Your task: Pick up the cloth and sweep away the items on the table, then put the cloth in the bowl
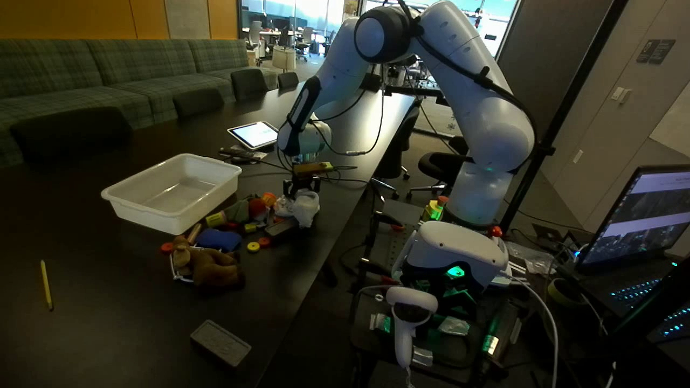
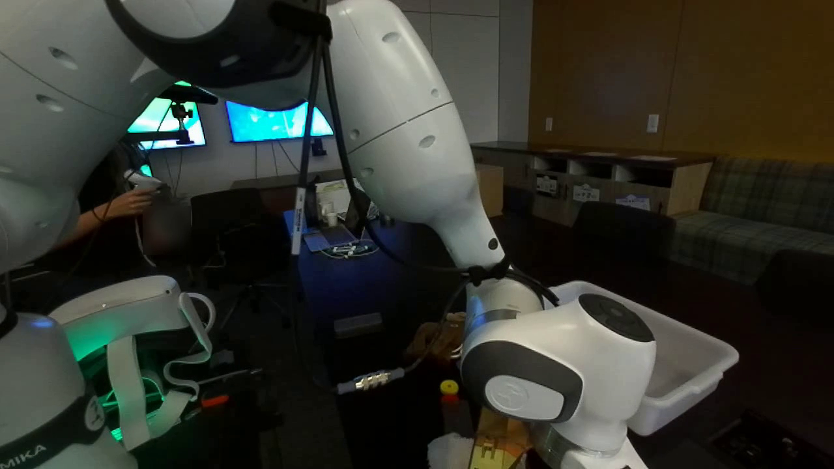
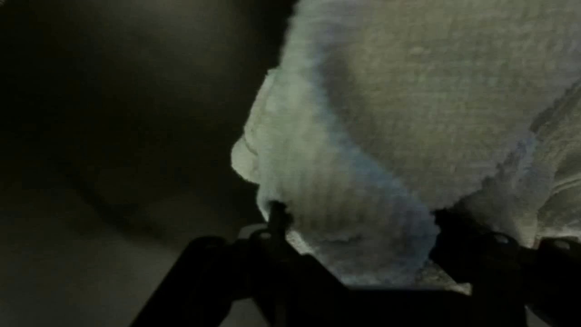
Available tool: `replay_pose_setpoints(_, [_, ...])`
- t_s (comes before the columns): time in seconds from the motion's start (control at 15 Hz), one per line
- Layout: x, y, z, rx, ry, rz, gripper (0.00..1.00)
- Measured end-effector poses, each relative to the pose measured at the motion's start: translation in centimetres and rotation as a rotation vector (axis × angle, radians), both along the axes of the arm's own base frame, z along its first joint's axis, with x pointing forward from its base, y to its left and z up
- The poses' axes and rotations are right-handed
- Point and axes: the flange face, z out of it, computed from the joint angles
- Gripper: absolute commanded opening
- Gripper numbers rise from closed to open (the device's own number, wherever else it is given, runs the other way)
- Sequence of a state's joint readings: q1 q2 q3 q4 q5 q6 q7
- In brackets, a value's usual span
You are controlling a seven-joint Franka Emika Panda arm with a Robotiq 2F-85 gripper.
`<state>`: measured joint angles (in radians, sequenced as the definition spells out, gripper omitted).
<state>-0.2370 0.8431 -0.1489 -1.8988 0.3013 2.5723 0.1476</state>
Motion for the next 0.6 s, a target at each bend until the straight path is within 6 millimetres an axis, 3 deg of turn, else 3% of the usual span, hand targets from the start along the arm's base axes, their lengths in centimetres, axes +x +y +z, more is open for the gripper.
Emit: replay_pose_setpoints(0.6, [-0.9, 1.7, 2.9, 0.054, 0.027, 0.053, 1.0])
